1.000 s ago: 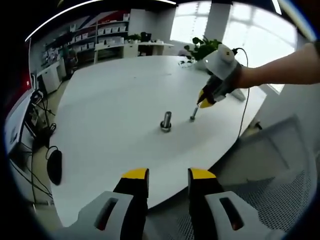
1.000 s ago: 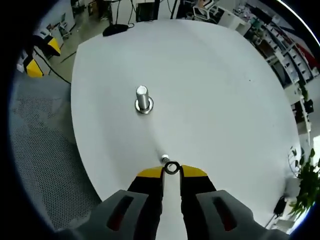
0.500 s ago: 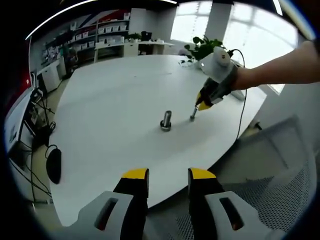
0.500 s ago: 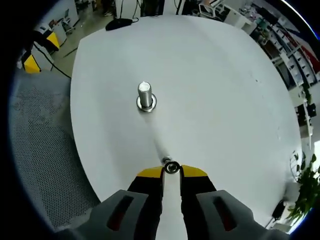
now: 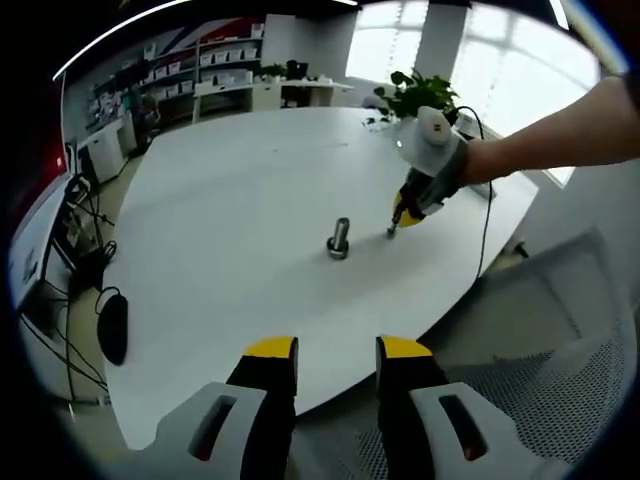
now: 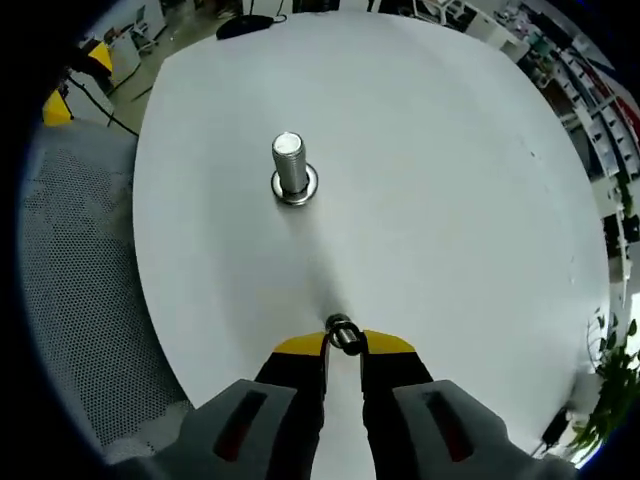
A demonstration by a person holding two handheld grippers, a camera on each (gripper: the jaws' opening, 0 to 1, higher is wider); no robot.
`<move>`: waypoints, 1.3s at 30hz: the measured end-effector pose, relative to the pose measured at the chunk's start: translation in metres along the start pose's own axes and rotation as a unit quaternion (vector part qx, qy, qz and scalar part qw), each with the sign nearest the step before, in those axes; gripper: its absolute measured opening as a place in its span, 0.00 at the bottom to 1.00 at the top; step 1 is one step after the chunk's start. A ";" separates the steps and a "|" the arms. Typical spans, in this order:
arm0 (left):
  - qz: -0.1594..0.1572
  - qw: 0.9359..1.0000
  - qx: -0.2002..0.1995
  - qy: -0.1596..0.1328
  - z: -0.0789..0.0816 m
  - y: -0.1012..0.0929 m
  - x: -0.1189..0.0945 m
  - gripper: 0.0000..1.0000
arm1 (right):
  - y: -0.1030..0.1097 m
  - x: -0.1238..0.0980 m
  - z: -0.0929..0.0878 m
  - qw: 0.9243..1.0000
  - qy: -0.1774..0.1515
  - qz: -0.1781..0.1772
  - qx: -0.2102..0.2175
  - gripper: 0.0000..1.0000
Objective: Place the washer onto the threaded stud by aligning its center hole with the stud, sliding it down to the base, and recovering from edge contact or off-axis alignment until the washer reaches the visible bottom stop.
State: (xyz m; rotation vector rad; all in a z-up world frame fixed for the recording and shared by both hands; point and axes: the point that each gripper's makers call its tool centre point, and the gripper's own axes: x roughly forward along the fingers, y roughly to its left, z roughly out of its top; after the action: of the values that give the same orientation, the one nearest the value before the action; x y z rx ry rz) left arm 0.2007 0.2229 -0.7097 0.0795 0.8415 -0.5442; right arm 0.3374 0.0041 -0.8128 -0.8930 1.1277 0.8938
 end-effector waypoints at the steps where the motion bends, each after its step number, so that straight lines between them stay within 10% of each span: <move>1: 0.000 1.000 -0.001 -0.001 0.000 0.000 0.000 0.29 | 0.001 0.002 -0.001 1.000 0.002 0.002 0.001 0.14; 25: 0.004 1.000 -0.009 0.004 -0.003 0.002 0.000 0.29 | 0.001 0.004 -0.008 0.999 -0.014 0.010 0.031 0.20; 33: -0.003 1.000 -0.016 -0.002 -0.001 0.001 0.000 0.29 | -0.006 -0.031 -0.016 0.990 -0.091 -0.020 0.110 0.21; 39: -0.013 1.000 -0.013 -0.001 -0.001 -0.002 0.001 0.29 | -0.018 -0.080 -0.024 0.965 -0.184 -0.061 0.175 0.20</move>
State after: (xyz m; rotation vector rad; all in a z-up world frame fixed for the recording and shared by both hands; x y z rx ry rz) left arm 0.1996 0.2207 -0.7110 0.0443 0.8481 -0.5583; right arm 0.3306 -0.0356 -0.7373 -0.4733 0.8608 0.6949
